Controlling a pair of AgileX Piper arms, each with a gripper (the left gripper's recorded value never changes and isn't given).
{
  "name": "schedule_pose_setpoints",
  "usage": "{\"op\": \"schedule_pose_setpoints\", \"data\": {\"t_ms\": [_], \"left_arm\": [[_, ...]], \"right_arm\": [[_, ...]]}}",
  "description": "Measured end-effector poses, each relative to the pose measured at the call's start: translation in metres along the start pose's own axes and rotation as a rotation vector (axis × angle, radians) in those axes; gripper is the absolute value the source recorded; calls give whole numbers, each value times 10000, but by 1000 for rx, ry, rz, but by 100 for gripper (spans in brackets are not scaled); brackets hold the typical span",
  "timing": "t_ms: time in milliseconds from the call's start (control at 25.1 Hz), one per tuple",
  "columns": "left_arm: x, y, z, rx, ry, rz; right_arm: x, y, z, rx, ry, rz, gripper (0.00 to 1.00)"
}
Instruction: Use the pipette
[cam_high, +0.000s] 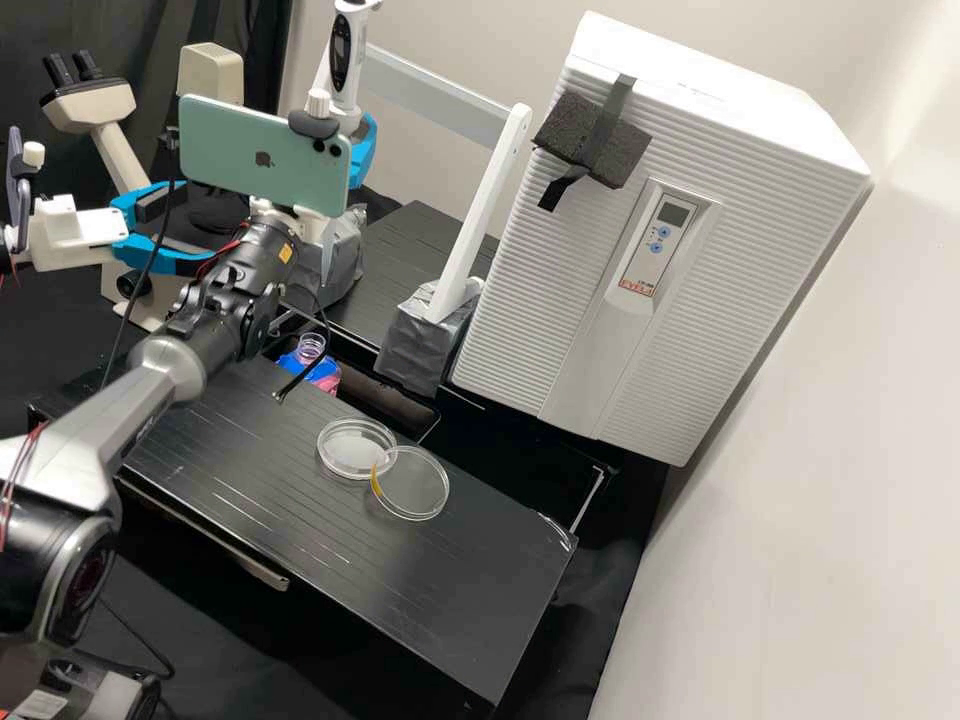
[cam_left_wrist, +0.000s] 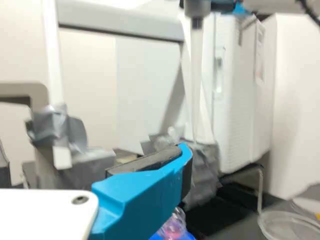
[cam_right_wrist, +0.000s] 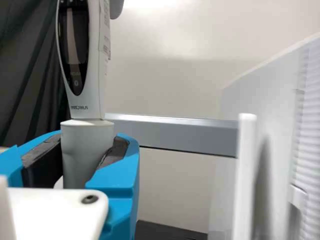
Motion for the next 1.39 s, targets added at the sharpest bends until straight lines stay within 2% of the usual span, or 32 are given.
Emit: {"op": "schedule_pose_setpoints", "data": {"t_ms": [80,199,239,358,477,557,756,796,835,915,1034,1392], "left_arm": [[17,83,-28,9,8,25],[28,123,-43,14,16,30],[32,126,-44,14,16,30],[43,127,-45,20,18,17],[49,135,-43,21,17,20],[55,146,-42,22,16,23],[83,216,-43,29,14,45],[92,253,-55,35,16,55],[104,286,-57,38,16,66],[117,321,-72,44,19,75],[133,366,-67,48,17,88],[133,366,-67,48,17,88]], "right_arm": [[120,40,-15,-1,-6,-19,0],[234,78,-23,19,-7,-29,0],[299,87,-16,31,-16,-46,0],[473,62,24,30,-46,-96,0],[615,21,98,30,-102,-135,0],[690,20,164,26,-134,-141,0],[801,27,330,58,-216,-144,0],[819,47,351,53,-225,-140,0],[835,48,377,34,-234,-143,0],[848,59,385,10,-241,-144,0],[854,46,399,10,-245,-148,0],[861,1,374,13,-242,-160,0]]}}
